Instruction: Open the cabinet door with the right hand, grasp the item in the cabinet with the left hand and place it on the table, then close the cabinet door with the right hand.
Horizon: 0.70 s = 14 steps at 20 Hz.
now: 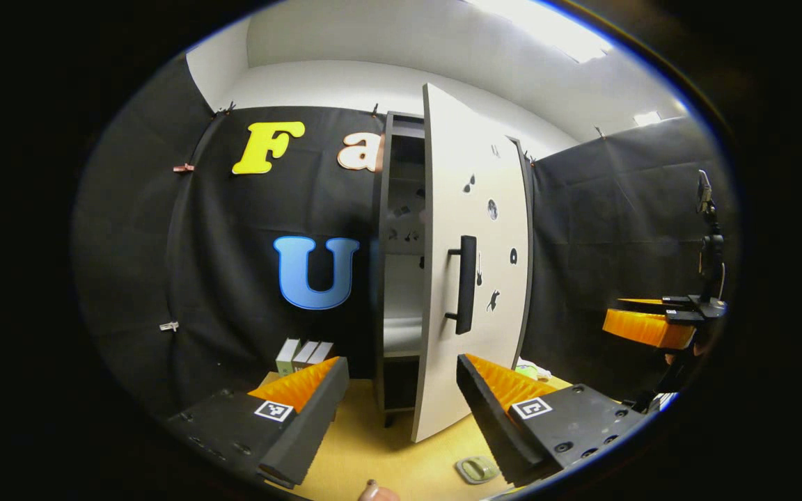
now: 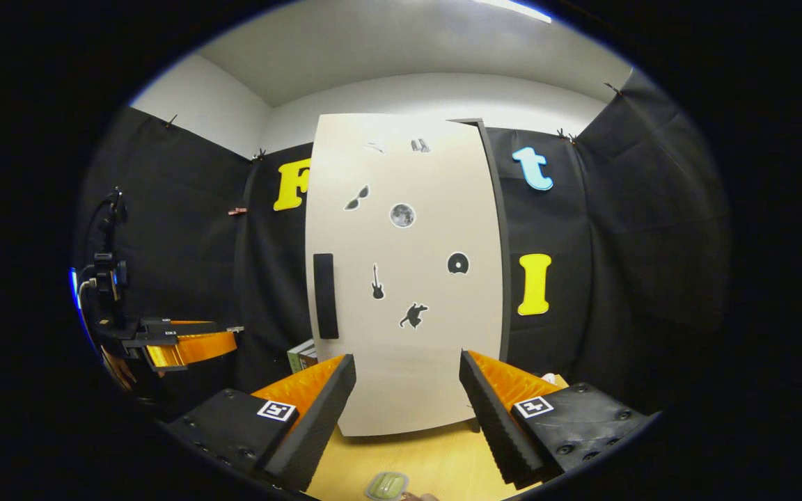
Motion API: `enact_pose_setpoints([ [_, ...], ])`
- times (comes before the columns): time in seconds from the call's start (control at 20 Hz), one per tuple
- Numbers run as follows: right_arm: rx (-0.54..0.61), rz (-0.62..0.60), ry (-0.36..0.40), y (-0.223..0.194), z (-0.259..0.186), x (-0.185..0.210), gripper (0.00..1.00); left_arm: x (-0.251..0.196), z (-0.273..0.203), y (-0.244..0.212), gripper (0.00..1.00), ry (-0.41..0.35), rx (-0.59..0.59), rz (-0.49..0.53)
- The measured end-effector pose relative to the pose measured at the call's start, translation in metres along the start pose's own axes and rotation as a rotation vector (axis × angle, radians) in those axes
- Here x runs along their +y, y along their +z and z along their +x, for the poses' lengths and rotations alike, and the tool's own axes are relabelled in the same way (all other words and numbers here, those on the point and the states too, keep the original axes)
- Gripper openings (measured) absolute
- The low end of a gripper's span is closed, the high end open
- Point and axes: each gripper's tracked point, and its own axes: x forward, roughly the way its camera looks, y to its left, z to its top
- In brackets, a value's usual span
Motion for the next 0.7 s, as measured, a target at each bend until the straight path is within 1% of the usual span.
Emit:
enact_pose_setpoints([
  [0.1, -0.008, -0.010, -0.064, 0.005, -0.002, -0.023, 0.98, -0.002, 0.009, -0.001, 0.98, 0.013, -0.004, -0.007],
  [0.15, -0.014, -0.004, -0.081, 0.007, 0.000, -0.026, 0.98, -0.004, 0.014, -0.003, 0.99, 0.010, 0.000, -0.022],
  [0.2, -0.015, 0.002, -0.088, 0.007, 0.001, -0.027, 0.98, -0.006, 0.017, -0.004, 0.98, 0.005, 0.006, -0.034],
  [0.35, -0.009, -0.007, -0.068, 0.005, 0.004, -0.030, 0.97, -0.008, 0.023, -0.008, 0.98, 0.017, 0.037, -0.052],
  [0.45, 0.011, -0.012, -0.056, 0.003, 0.006, -0.032, 0.97, -0.016, 0.027, -0.003, 0.97, 0.015, 0.015, -0.074],
  [0.5, 0.007, -0.019, -0.053, 0.007, 0.008, -0.031, 0.97, -0.021, 0.029, -0.004, 0.94, 0.008, 0.011, -0.091],
  [0.55, -0.012, -0.029, -0.054, 0.013, 0.008, -0.031, 0.98, -0.026, 0.029, -0.003, 0.95, -0.003, 0.010, -0.099],
  [0.6, -0.030, -0.034, -0.053, 0.019, 0.009, -0.030, 0.98, -0.027, 0.031, -0.001, 0.95, -0.007, 0.010, -0.094],
  [0.65, -0.039, -0.037, -0.047, 0.021, 0.010, -0.027, 0.98, -0.027, 0.031, 0.001, 0.97, -0.004, 0.009, -0.078],
  [0.7, -0.041, -0.037, -0.042, 0.020, 0.010, -0.026, 0.97, -0.026, 0.031, 0.002, 0.95, 0.002, 0.007, -0.064],
])
